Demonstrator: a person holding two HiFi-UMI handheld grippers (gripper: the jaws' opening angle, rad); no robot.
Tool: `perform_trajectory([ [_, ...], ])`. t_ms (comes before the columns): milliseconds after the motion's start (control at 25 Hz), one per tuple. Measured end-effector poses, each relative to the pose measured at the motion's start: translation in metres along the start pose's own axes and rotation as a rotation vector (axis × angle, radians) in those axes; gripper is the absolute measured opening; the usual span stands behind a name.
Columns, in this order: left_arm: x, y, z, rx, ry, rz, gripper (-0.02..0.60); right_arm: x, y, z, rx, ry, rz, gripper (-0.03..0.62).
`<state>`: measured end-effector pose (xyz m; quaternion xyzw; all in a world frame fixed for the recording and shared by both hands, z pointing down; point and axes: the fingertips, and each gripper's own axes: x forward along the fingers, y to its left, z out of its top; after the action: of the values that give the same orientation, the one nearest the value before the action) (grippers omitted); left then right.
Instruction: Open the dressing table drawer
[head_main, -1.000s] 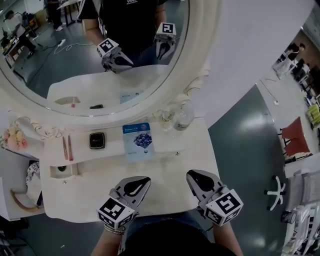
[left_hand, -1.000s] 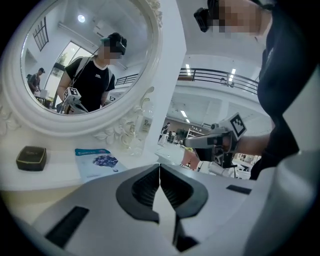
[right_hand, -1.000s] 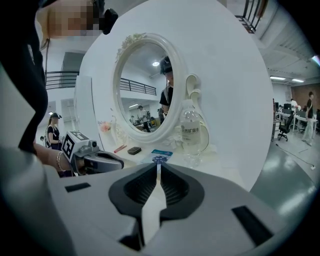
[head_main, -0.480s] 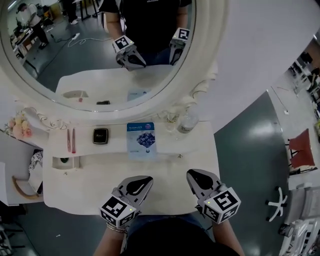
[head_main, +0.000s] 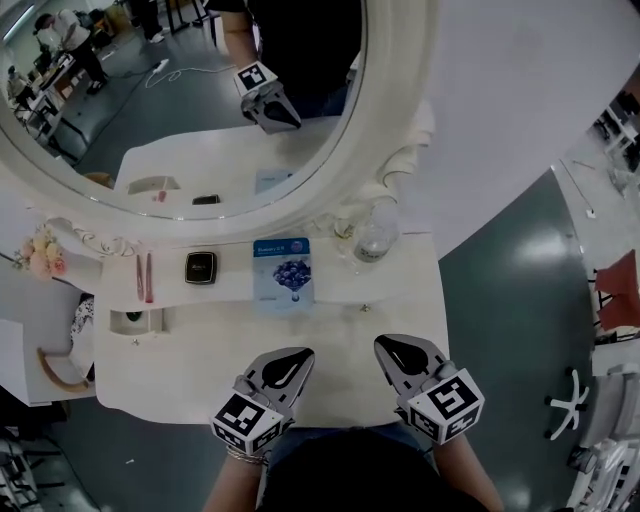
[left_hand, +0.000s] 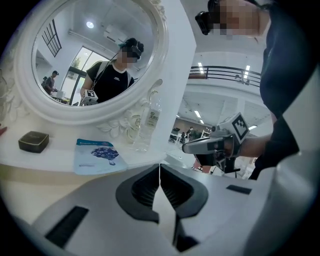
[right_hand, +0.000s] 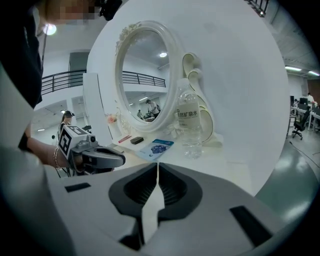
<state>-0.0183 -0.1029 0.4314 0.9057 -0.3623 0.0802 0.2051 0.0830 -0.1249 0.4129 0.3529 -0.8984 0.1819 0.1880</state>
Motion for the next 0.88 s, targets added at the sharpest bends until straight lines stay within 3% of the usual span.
perform_trajectory([
  [880, 0.027, 0.039, -0.033, -0.048, 0.054, 0.044, 0.02, 0.046, -0.027, -0.034, 0.064, 0.054, -0.008, 0.021],
])
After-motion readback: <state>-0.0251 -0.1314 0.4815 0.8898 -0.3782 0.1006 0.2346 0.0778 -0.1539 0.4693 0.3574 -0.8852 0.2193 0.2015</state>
